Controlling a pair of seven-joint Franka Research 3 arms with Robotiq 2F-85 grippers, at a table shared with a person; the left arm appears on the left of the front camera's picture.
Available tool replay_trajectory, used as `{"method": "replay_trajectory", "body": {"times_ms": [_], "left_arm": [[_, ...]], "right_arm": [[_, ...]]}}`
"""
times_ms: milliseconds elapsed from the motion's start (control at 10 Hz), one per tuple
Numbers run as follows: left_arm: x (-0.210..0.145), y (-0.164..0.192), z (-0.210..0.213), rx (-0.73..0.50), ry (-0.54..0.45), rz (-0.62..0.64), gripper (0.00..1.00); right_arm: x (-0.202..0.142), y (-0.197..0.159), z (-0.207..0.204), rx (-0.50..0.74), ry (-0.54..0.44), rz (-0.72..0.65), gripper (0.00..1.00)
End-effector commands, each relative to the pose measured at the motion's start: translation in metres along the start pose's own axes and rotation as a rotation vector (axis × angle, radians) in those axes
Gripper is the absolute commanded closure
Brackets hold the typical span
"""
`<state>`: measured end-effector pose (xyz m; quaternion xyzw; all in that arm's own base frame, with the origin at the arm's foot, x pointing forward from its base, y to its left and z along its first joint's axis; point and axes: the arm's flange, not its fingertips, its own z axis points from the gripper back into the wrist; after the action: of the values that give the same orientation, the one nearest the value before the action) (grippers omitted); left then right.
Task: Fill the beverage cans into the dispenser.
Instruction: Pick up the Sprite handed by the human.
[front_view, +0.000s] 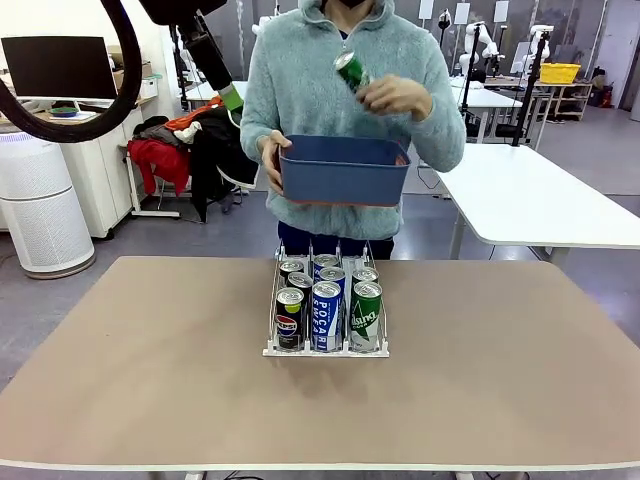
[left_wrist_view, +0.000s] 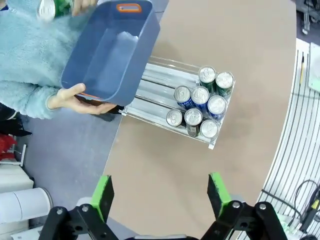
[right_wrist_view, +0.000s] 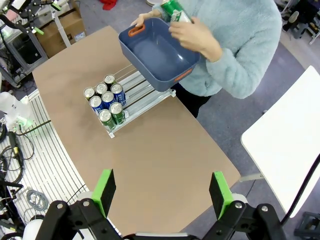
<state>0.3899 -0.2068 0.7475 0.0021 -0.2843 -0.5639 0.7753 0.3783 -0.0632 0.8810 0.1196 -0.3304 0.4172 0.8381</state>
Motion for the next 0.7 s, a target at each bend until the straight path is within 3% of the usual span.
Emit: {"method": "replay_trajectory", "body": {"times_ms": [0,600], "left_arm": [[-0.021,0.0,0.008,-0.001,-0.083,0.08,0.0],[-0.026,0.01,0.029,0.033,-0.091,0.101,0.0]], "right_arm": [[-0.001,0.002,0.0,0.002,0.0,0.0,0.0],[-0.001,0.002,0.0,0.002,0.0,0.0,0.0]]}}
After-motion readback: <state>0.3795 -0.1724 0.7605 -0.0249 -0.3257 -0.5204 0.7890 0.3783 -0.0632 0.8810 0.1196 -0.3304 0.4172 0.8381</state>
